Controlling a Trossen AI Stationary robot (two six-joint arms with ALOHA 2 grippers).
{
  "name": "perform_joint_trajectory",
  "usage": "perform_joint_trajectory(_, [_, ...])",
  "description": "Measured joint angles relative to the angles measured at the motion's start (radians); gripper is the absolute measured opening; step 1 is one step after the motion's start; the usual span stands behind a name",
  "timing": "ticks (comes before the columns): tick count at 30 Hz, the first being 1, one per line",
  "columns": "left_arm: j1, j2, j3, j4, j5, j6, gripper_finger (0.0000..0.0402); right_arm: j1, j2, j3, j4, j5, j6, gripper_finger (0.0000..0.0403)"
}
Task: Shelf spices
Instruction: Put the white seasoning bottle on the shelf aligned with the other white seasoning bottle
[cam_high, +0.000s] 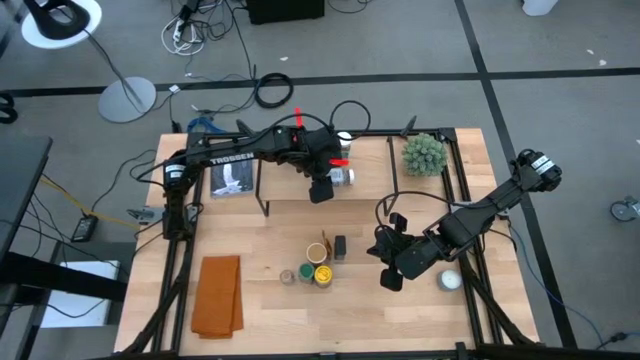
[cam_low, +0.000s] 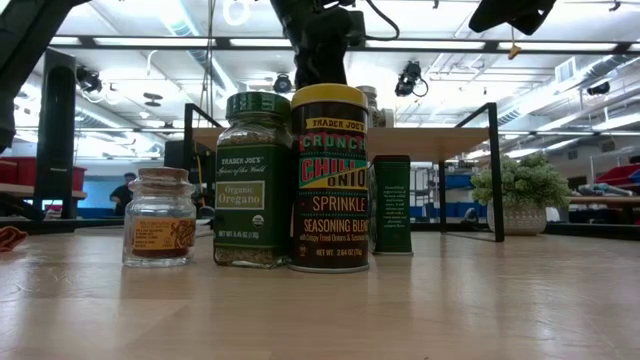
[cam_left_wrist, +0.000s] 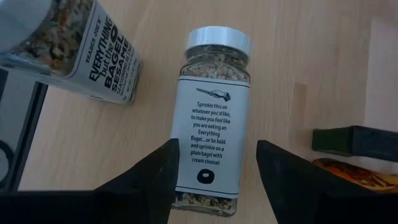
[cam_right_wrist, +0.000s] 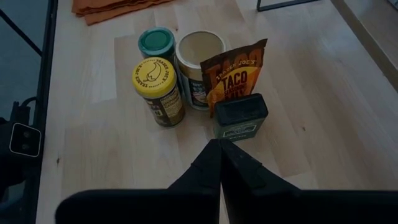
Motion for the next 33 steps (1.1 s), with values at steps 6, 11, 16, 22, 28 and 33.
perform_joint_trajectory(6, [-0.006,0.0,0.0,0.001,0.001,-0.017,0.0219,0.0,0.0,0.0,0.0,0.0,0.0,0.0004])
perform_joint_trajectory(11, [-0.011,0.0,0.023,-0.01,0.001,-0.028,0.0219,0.0,0.0,0.0,0.0,0.0,0.0,0.0004])
perform_joint_trajectory(16, [-0.011,0.0,0.062,-0.009,-0.006,-0.023,0.0219,0.0,0.0,0.0,0.0,0.0,0.0,0.0008])
perform_joint_trajectory(22, [-0.011,0.0,0.066,0.033,-0.013,-0.058,0.0219,0.0,0.0,0.0,0.0,0.0,0.0,0.0003])
perform_joint_trajectory(28, [-0.013,0.0,0.066,0.025,0.017,-0.058,0.0219,0.0,-0.001,0.0,0.0,0.0,0.0,0.0007])
perform_joint_trajectory(33, [-0.013,0.0,0.066,0.027,0.062,-0.057,0.0219,0.0,-0.001,0.0,-0.001,0.0,0.0,0.0006])
